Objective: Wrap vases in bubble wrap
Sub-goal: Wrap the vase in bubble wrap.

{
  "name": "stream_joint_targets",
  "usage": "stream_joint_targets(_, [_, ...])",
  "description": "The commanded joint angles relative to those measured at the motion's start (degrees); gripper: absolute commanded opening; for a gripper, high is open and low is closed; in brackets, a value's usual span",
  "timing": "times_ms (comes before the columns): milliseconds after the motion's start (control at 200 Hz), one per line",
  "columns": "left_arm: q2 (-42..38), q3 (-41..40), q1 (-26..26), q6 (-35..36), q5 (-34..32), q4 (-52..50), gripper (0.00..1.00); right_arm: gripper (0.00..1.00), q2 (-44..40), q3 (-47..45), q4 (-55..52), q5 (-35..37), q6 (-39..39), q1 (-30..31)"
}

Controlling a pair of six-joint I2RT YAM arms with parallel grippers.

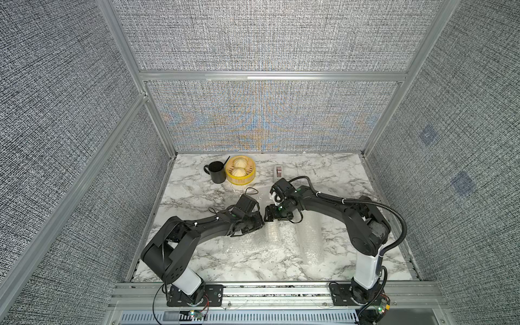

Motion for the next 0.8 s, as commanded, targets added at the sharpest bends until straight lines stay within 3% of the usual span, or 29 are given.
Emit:
stream_joint_targets(0, [0.7,0.5,-0.4,-0.5,-0.2,1.9,0.21,0.79,-1.7,0.4,-2.3,-1.0,-0.7,-0.1])
stream_joint_targets(430, [0.8,0.3,-0.8,-0.8,-0.5,2.5,0.21,0.85,-9.2,-3.9,-9.3,3.3,4.0,3.7])
stream_joint_targets(796, [0.2,0.3,-1.1,-1.2,-0.8,3.1,0.21,0.84,-4.5,-4.2,-7.9,5.6,5.6,7.0])
